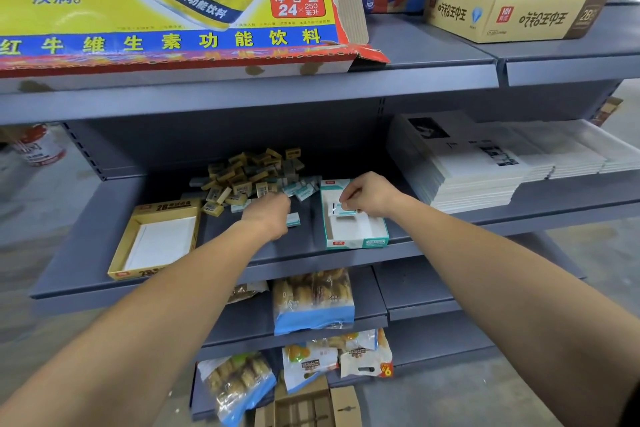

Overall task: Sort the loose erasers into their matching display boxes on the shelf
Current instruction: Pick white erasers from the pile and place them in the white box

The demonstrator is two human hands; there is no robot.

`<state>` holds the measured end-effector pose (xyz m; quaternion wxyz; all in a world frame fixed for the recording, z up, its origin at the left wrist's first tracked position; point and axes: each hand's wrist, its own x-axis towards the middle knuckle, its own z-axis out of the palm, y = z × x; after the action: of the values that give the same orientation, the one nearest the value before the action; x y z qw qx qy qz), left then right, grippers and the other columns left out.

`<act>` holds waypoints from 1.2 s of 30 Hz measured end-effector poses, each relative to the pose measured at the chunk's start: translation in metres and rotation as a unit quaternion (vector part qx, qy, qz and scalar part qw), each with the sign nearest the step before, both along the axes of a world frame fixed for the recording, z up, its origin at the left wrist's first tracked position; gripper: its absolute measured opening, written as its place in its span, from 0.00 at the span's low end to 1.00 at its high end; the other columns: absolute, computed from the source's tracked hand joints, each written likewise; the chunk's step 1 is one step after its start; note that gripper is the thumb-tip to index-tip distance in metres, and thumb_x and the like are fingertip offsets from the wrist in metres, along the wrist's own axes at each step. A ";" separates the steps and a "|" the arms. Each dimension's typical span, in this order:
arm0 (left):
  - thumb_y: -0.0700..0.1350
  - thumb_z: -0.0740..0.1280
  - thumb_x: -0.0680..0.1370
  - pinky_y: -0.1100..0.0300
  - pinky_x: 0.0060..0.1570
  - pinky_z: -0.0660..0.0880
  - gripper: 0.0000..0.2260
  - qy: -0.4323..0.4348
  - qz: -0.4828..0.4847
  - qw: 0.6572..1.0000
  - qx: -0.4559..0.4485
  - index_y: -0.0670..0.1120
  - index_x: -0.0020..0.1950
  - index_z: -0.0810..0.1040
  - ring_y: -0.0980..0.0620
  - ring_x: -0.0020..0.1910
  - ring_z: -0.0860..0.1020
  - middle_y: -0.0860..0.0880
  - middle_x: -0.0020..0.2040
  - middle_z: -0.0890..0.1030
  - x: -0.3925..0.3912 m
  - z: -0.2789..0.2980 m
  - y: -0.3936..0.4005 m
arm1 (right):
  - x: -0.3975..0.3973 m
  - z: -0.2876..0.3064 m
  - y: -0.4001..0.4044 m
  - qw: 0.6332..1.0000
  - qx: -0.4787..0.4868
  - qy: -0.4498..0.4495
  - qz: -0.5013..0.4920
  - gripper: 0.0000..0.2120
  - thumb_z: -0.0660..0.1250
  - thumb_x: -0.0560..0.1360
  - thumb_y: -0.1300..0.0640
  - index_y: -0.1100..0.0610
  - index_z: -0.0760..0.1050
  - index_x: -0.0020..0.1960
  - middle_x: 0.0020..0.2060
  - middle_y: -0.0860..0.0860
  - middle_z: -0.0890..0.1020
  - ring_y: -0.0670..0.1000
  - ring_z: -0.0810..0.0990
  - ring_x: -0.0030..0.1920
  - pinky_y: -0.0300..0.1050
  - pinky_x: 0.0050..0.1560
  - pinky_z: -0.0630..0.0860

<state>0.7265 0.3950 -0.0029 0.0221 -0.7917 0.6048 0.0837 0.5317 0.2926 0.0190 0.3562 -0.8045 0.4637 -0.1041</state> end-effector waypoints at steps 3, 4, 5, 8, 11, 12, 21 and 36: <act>0.33 0.68 0.71 0.49 0.42 0.80 0.11 -0.003 -0.004 1.000 0.003 0.44 0.51 0.78 0.44 0.42 0.79 0.43 0.49 0.80 0.000 -0.005 0.001 | 0.000 -0.004 0.000 1.000 -0.003 0.012 0.005 0.04 0.72 0.73 0.61 0.57 0.83 0.48 0.46 0.50 0.83 0.48 0.80 0.46 0.38 0.47 0.76; 0.33 0.68 0.71 0.49 0.43 0.80 0.12 -0.003 -0.005 1.000 0.005 0.43 0.53 0.79 0.44 0.43 0.79 0.43 0.49 0.80 0.001 -0.006 0.002 | 0.000 -0.005 0.001 1.000 -0.002 0.015 0.006 0.05 0.72 0.73 0.61 0.57 0.83 0.48 0.46 0.50 0.83 0.48 0.80 0.45 0.38 0.46 0.75; 0.33 0.68 0.71 0.50 0.42 0.80 0.12 -0.003 -0.004 1.000 0.009 0.42 0.53 0.79 0.44 0.43 0.79 0.43 0.48 0.80 0.000 -0.008 0.003 | -0.001 -0.006 0.002 1.000 -0.001 0.018 0.007 0.05 0.72 0.73 0.61 0.58 0.83 0.49 0.45 0.49 0.83 0.47 0.79 0.45 0.38 0.45 0.75; 0.33 0.68 0.71 0.51 0.38 0.78 0.09 -0.003 -0.003 1.000 0.013 0.42 0.49 0.78 0.44 0.42 0.79 0.43 0.46 0.79 -0.001 -0.009 0.005 | -0.002 -0.009 0.003 1.000 -0.003 0.026 0.009 0.05 0.71 0.73 0.62 0.58 0.84 0.49 0.45 0.49 0.83 0.47 0.80 0.45 0.37 0.44 0.74; 0.34 0.68 0.71 0.49 0.42 0.80 0.12 -0.008 -0.005 1.000 0.005 0.41 0.54 0.78 0.44 0.45 0.79 0.43 0.49 0.78 -0.005 -0.008 0.007 | -0.004 -0.010 0.003 0.999 -0.008 0.031 0.017 0.05 0.72 0.73 0.62 0.58 0.84 0.49 0.46 0.51 0.84 0.48 0.81 0.46 0.39 0.46 0.77; 0.35 0.68 0.72 0.50 0.43 0.79 0.13 -0.008 -0.009 1.000 0.000 0.41 0.56 0.78 0.43 0.47 0.78 0.44 0.50 0.77 -0.007 -0.007 0.007 | -0.004 -0.009 0.003 0.999 -0.010 0.034 0.020 0.06 0.72 0.73 0.61 0.58 0.84 0.49 0.47 0.51 0.84 0.48 0.81 0.45 0.38 0.45 0.77; 0.47 0.73 0.71 0.53 0.55 0.74 0.14 0.088 -0.100 0.990 -0.046 0.46 0.56 0.81 0.48 0.56 0.73 0.48 0.54 0.76 -0.029 -0.004 0.015 | -0.007 -0.008 0.007 0.999 -0.006 0.037 0.037 0.07 0.72 0.73 0.62 0.60 0.84 0.50 0.47 0.51 0.84 0.47 0.80 0.45 0.39 0.48 0.78; 0.55 0.72 0.73 0.52 0.52 0.72 0.13 0.128 -0.112 0.980 -0.099 0.46 0.44 0.79 0.51 0.51 0.71 0.50 0.50 0.75 -0.050 -0.018 0.019 | -0.010 -0.011 0.013 0.997 0.024 0.038 0.055 0.05 0.73 0.72 0.62 0.59 0.84 0.48 0.42 0.51 0.85 0.46 0.80 0.40 0.34 0.36 0.76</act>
<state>0.6765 0.4142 -0.0208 -0.1247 -0.7001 0.6925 0.1213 0.5214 0.3056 0.0085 0.3625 -0.8235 0.4344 -0.0423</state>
